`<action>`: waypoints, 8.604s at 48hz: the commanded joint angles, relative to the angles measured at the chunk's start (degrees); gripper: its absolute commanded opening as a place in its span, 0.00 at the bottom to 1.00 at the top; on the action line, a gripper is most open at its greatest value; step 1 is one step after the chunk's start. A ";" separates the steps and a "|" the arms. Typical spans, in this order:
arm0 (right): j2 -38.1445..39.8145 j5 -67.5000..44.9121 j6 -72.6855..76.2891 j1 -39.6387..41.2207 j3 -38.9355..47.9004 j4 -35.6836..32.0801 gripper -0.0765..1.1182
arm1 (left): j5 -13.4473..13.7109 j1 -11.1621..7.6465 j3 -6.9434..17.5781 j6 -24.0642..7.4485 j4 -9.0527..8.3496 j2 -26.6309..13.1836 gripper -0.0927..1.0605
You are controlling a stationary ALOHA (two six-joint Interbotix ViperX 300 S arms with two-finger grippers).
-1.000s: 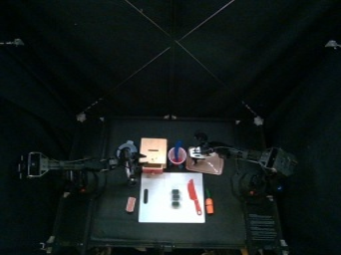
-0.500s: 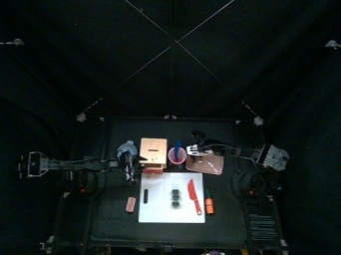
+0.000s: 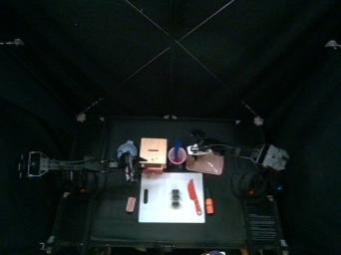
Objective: Place sushi on board then cut the sushi with the knife then place the pieces on the plate
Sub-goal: Place the 4 sushi pieces on the plate
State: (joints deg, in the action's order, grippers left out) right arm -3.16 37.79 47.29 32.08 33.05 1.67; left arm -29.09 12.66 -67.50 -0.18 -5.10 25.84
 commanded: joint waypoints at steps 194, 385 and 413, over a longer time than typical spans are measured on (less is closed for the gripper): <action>16.26 3.34 1.76 -7.65 9.76 -4.75 0.53 | -0.53 1.49 4.04 -0.18 7.56 -2.11 0.76; -10.72 7.47 -41.66 -37.71 -20.04 9.40 0.72 | -2.55 -0.35 3.69 0.18 16.79 -0.26 0.76; -12.57 6.24 -41.40 -37.18 -19.78 8.00 0.62 | -2.46 -0.35 3.43 0.18 17.14 -0.26 0.76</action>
State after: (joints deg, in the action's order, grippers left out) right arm -16.96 44.65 5.80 -5.19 13.89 9.67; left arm -31.03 12.30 -64.86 -0.09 11.95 25.58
